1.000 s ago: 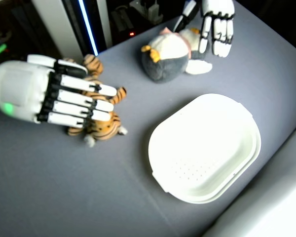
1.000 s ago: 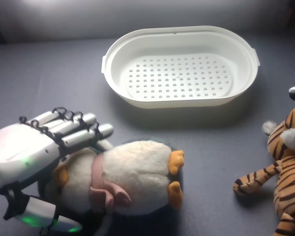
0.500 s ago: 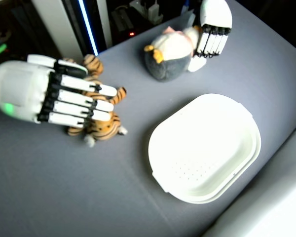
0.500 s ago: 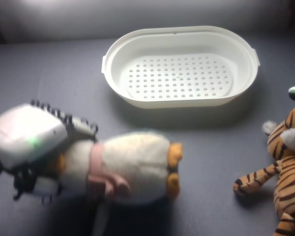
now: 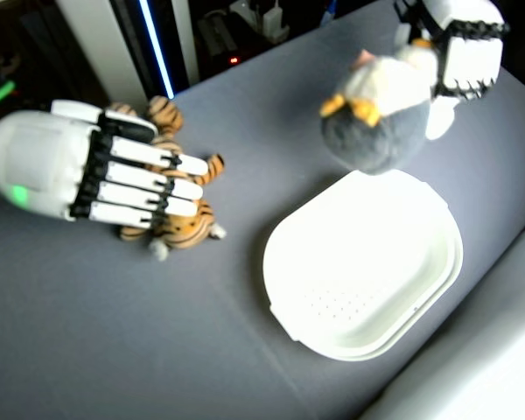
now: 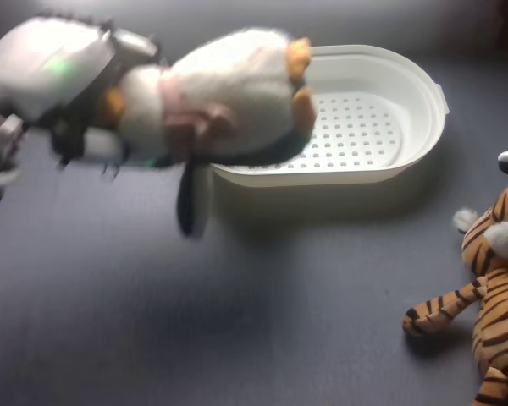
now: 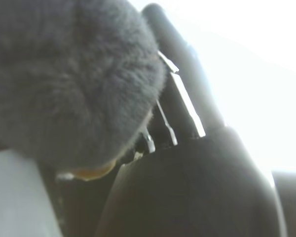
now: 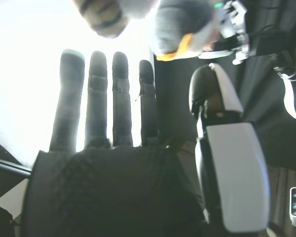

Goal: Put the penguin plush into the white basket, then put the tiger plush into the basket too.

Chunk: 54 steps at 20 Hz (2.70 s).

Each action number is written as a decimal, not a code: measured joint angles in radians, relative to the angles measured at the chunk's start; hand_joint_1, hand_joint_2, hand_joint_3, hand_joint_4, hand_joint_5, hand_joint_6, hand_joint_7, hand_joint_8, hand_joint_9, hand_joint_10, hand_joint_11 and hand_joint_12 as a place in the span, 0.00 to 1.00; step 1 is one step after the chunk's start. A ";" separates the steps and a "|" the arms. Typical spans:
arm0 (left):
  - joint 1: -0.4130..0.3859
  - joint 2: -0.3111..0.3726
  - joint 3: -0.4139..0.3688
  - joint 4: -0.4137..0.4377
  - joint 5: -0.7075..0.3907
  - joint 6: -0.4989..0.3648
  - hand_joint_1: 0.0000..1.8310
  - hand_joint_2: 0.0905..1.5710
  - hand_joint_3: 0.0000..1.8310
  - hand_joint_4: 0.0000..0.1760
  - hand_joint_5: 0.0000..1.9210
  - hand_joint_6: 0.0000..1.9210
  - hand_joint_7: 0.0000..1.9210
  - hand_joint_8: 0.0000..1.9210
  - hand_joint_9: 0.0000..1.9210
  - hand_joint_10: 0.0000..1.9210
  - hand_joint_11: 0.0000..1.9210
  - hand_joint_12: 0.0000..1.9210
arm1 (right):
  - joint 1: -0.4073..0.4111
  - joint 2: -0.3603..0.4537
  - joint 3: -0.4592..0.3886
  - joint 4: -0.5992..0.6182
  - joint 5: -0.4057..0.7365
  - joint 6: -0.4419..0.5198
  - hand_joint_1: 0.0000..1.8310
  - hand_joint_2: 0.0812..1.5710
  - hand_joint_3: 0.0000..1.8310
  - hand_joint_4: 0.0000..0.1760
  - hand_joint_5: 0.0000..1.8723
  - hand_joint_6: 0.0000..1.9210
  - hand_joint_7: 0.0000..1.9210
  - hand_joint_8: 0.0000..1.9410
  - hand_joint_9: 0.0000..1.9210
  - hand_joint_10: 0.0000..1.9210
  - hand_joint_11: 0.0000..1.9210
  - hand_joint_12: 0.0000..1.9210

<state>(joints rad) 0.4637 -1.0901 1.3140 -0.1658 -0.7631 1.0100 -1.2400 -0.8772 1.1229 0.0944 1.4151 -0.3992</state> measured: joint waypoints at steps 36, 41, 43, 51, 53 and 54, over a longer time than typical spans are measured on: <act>0.306 0.284 -0.352 0.115 -0.354 -0.012 0.33 0.46 0.00 1.00 0.00 0.00 0.00 0.00 0.00 0.00 0.00 0.00 | 0.041 0.120 -0.064 -0.412 -0.256 0.080 0.45 0.69 0.00 1.00 0.12 0.00 0.08 0.00 0.09 0.00 0.12 0.00; 0.384 0.322 -0.395 0.117 -0.406 -0.012 0.34 0.46 0.00 1.00 0.00 0.00 0.00 0.00 0.00 0.00 0.00 0.00 | 0.100 0.068 -0.035 -0.466 -0.374 0.080 0.62 0.73 0.00 0.54 0.24 0.00 0.21 0.00 0.27 0.01 0.26 0.06; 0.389 0.322 -0.395 0.106 -0.402 -0.016 0.41 0.46 0.00 1.00 0.00 0.00 0.00 0.00 0.00 0.00 0.00 0.00 | 0.130 0.037 -0.024 -0.499 -0.426 0.068 0.67 0.73 0.00 0.39 0.28 0.00 0.27 0.00 0.37 0.02 0.21 0.28; 0.417 0.322 -0.395 0.101 -0.433 -0.032 0.38 0.48 0.00 1.00 0.00 0.00 0.00 0.00 0.00 0.00 0.00 0.00 | 0.197 0.003 0.014 -0.421 -0.438 -0.006 0.68 0.88 0.00 0.00 0.26 0.90 0.20 0.92 0.27 0.97 0.31 0.94; 0.426 0.322 -0.395 0.090 -0.436 -0.036 0.39 0.49 0.00 1.00 0.00 0.00 0.00 0.00 0.00 0.00 0.00 0.00 | 0.198 0.002 0.016 -0.324 -0.403 -0.052 0.84 0.80 0.00 0.00 0.27 0.87 0.26 0.87 0.28 0.93 0.32 0.86; 0.426 0.322 -0.397 0.087 -0.439 -0.036 0.40 0.48 0.00 1.00 0.00 0.00 0.00 0.00 0.00 0.00 0.00 0.00 | 0.204 0.002 0.016 -0.279 -0.372 -0.074 0.73 0.82 0.00 0.00 0.33 0.80 0.28 0.83 0.30 0.90 0.30 0.84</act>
<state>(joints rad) 0.8902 -0.7681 0.9169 -0.0792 -1.2018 0.9741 -1.0355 -0.8753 1.1385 -0.1844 1.0431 -0.4732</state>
